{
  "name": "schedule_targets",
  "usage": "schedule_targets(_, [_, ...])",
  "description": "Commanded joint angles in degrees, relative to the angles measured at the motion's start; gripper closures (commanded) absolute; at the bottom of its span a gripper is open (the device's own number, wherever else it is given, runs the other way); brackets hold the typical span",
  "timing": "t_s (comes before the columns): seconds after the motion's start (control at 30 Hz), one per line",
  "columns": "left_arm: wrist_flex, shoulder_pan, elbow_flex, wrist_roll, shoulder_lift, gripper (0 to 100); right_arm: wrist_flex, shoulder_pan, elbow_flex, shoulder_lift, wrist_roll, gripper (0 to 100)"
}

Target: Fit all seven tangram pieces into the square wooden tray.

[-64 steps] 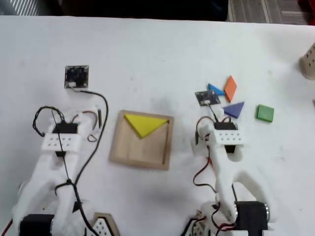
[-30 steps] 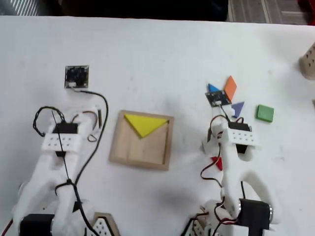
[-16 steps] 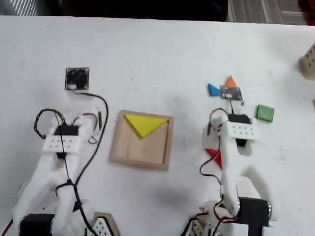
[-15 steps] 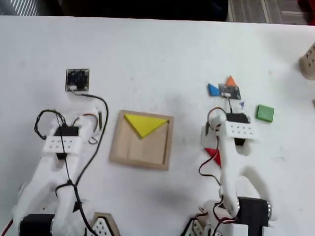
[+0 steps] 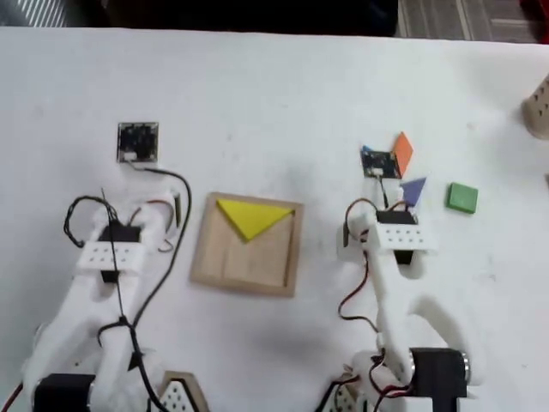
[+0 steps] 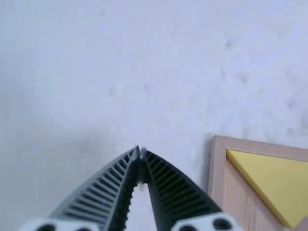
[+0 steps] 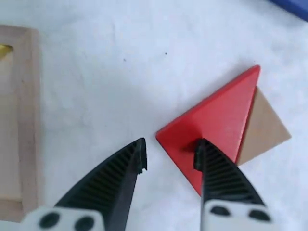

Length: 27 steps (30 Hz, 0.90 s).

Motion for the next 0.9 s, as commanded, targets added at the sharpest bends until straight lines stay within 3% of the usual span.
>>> schedule_targets(0.0, [-1.58, 1.71, -0.26, -0.53, -1.71, 98, -1.27, 2.24, 0.0, -0.48, 1.23, 83.3])
schedule_targets(0.7, [-1.67, 1.63, -0.26, -0.53, -1.71, 98, -0.13, 13.67, 0.18, -0.84, 1.85, 83.3])
schedule_targets(0.87, [-1.67, 1.63, -0.26, -1.58, -1.71, 98, 4.0, 13.58, -1.67, -2.51, 8.18, 83.2])
